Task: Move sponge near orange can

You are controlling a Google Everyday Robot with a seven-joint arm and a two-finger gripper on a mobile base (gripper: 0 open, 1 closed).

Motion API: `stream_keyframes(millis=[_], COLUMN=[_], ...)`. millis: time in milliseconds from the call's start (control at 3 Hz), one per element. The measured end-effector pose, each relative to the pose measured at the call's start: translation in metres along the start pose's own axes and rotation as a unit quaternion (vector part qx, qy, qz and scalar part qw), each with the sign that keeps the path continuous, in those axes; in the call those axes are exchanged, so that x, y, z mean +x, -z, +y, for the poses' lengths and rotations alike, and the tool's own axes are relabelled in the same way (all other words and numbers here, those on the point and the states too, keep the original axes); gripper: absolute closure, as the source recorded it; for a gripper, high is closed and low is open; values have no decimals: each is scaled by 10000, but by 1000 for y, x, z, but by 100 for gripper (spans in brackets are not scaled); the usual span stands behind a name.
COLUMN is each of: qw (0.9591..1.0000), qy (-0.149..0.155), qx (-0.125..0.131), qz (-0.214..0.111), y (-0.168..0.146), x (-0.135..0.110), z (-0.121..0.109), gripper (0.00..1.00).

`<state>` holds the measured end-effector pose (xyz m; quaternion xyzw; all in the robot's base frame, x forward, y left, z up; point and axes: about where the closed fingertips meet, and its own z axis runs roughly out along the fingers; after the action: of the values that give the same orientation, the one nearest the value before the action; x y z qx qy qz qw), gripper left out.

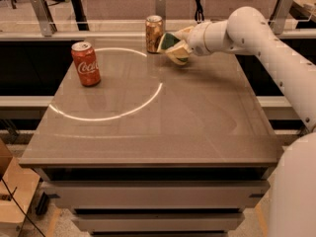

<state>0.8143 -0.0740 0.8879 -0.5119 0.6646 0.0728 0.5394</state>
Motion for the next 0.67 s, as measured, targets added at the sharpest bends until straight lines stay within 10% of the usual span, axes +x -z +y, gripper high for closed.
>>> stream_keyframes(millis=[667], qw=[9998], qy=[-44], qx=[176], qz=[104], y=[-7], x=[4], z=[-15], gripper=[0])
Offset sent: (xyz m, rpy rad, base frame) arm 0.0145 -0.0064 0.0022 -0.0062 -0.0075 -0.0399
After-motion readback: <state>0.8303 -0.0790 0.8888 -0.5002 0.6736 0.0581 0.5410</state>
